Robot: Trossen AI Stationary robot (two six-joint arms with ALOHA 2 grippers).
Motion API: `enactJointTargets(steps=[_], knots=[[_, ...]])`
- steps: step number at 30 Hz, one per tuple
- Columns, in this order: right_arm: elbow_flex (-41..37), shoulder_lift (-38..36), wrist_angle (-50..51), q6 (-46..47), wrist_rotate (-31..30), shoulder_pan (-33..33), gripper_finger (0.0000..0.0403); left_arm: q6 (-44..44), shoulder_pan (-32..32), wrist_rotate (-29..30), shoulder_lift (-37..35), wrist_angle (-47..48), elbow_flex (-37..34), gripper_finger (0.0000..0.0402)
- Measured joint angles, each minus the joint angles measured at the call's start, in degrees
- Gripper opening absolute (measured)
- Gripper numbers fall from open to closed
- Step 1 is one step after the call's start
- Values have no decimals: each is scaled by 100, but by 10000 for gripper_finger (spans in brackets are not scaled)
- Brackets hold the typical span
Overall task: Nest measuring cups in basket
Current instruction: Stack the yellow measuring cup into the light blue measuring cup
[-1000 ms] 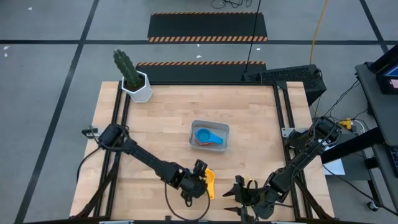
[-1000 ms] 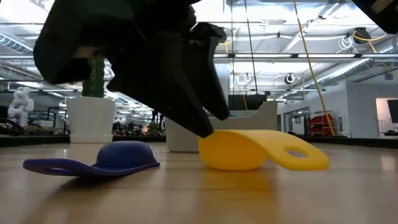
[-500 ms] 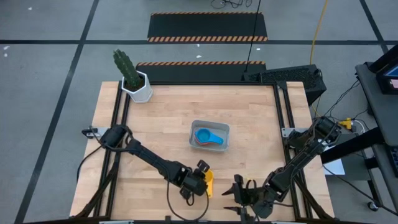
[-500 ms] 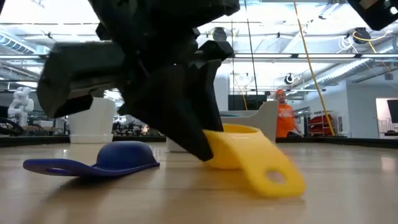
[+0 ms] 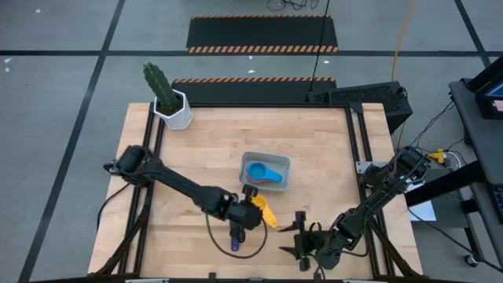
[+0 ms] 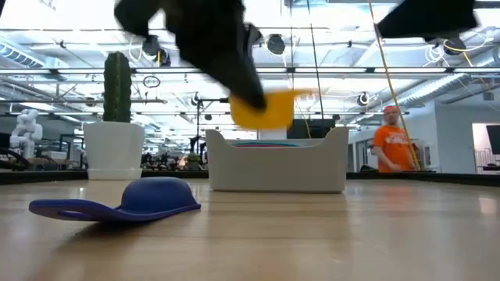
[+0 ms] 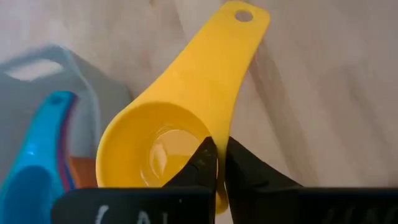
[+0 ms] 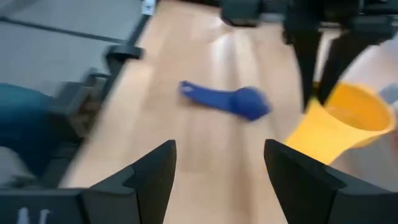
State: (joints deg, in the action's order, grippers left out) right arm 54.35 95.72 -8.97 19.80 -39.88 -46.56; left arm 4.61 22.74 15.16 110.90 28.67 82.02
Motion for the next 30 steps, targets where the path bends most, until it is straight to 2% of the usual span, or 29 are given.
enactJointTargets(steps=[8, 12, 19, 23, 27, 30], knots=[[2, 0, 19, -1730, -1400, 45, 238, -633, -16, 872, -752, 459, 3, 14], [2, 2, -65, -2792, -2264, -3, 238, -863, -82, 950, -1014, 461, -57, 8], [2, 2, -470, -4518, -3469, -9, 238, -1140, -302, 1333, -1339, -135, -603, 13], [2, 2, -391, -4893, -4163, -9, 238, -1144, -450, 1326, -1401, -600, -879, 9], [2, 4, -307, -4988, -4653, -3, 238, -1273, -645, 1296, -1391, -692, -995, 20], [2, 4, -385, -4993, -4966, -8, 238, -1332, -782, 1175, -1400, -692, -1005, 12]])
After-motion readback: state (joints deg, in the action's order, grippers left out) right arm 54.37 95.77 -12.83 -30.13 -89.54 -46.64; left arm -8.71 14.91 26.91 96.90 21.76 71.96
